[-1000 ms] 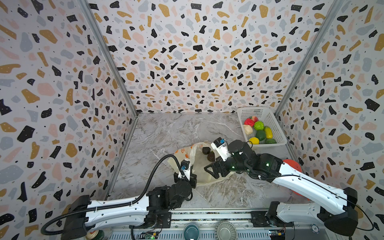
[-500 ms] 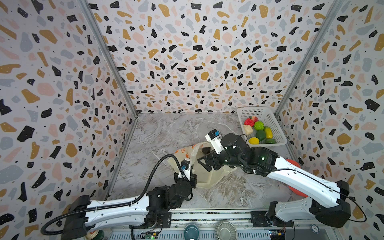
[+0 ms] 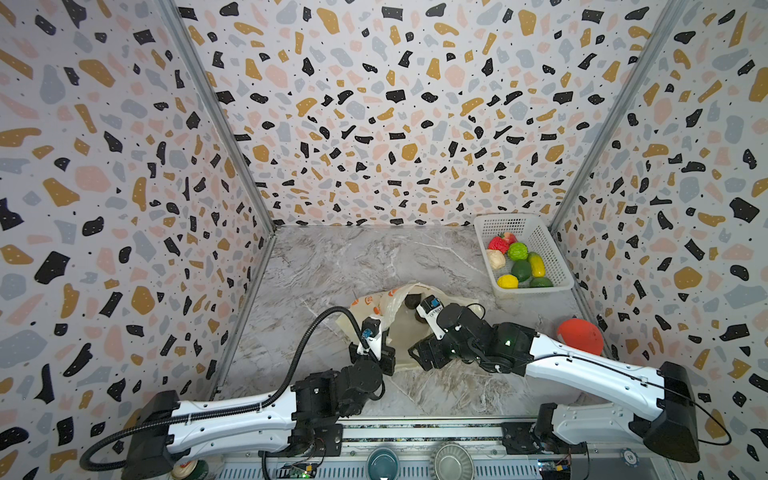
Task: Untie the knot of the plastic bag and take out the fruit
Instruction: 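Move the empty right gripper back over the bag opening, then lower the right gripper into the bag onto the dark purple mangosteen and close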
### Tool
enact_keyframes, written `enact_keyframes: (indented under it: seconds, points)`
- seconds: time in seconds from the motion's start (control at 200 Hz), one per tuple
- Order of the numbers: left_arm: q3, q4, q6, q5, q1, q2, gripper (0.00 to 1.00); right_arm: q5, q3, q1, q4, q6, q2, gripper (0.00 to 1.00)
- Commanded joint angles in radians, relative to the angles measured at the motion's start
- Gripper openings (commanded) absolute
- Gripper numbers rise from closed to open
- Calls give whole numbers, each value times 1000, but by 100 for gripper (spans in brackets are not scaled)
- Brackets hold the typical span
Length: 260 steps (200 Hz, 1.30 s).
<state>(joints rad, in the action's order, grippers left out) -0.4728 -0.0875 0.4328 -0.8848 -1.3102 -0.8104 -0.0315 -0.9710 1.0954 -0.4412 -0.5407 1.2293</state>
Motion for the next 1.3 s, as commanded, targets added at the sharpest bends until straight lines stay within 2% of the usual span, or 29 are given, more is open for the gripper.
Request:
enact_keyframes:
  seconds: [0.0, 0.165, 0.355, 0.501, 0.706, 0.866, 1.051, 1.296]
  points:
    - [-31, -40, -9, 14, -4, 9, 0, -61, 20, 5, 102, 14, 4, 82]
    - [-27, -49, -8, 22, -5, 8, 0, -62, 25, -9, 138, 51, 96, 81]
    - [-26, -54, -9, 27, -6, 8, 0, 25, 36, -64, 214, 32, 218, 78]
    - [-17, -53, -6, 30, -8, 17, 0, 39, 13, -98, 285, 33, 299, 77]
    - [-9, -52, -4, 41, -11, 29, 0, 94, -4, -175, 425, -33, 401, 77]
    - [10, -42, 11, 70, -13, 31, 0, -48, -38, -195, 385, -72, 432, 78]
    - [42, -24, 38, 125, -20, 6, 0, -181, -3, -243, 382, -104, 391, 81]
    - [54, -52, 41, 139, -33, -31, 0, -178, 22, -307, 451, -125, 402, 86]
